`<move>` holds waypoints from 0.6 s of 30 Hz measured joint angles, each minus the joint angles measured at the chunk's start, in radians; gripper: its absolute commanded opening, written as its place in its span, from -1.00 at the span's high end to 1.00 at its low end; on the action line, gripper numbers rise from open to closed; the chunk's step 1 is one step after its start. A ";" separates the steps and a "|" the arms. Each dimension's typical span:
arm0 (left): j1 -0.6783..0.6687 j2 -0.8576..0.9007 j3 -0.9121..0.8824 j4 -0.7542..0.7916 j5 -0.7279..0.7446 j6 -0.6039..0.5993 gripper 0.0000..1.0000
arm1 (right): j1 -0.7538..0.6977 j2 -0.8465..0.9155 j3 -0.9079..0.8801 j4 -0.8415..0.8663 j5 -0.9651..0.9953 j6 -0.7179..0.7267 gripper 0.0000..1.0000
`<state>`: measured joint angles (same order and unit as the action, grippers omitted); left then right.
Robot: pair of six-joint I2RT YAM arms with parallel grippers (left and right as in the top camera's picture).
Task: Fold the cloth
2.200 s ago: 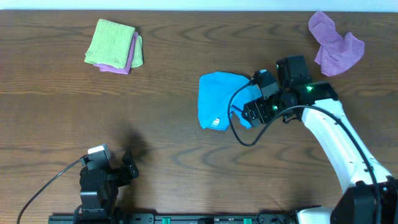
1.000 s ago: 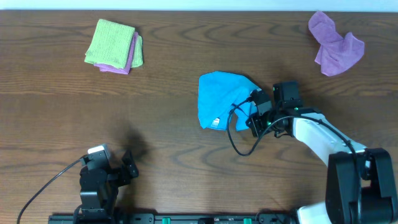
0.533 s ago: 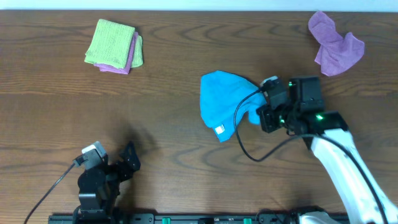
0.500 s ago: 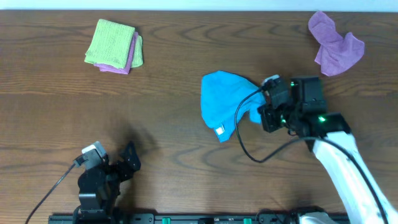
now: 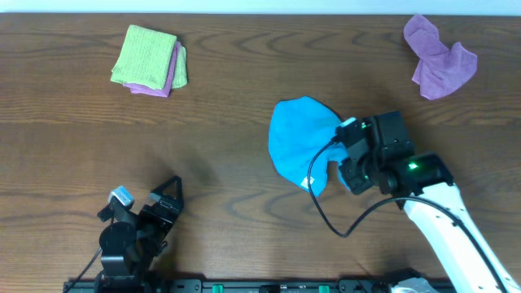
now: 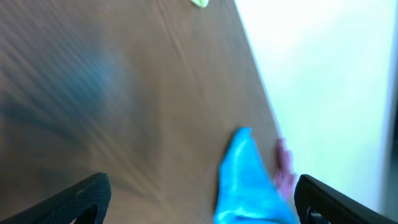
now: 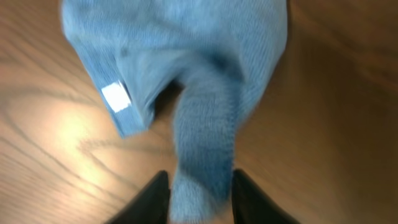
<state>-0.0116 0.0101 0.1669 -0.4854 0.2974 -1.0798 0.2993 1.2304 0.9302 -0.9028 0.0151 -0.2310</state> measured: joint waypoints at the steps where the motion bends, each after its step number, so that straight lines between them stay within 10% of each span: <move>1: 0.000 0.000 0.000 0.021 0.013 -0.027 -0.91 | 0.017 0.000 0.000 -0.020 0.040 0.030 -0.25; 9: 0.000 0.011 0.000 0.067 0.122 -0.050 -0.92 | 0.056 0.005 0.000 -0.076 0.257 0.354 -0.48; 18: 0.000 0.277 0.032 0.082 0.253 -0.007 -0.93 | 0.035 -0.014 0.000 0.063 0.051 0.649 -0.53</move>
<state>-0.0116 0.2874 0.1993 -0.4034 0.5499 -1.0870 0.3344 1.2167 0.9302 -0.8398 0.0666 0.4179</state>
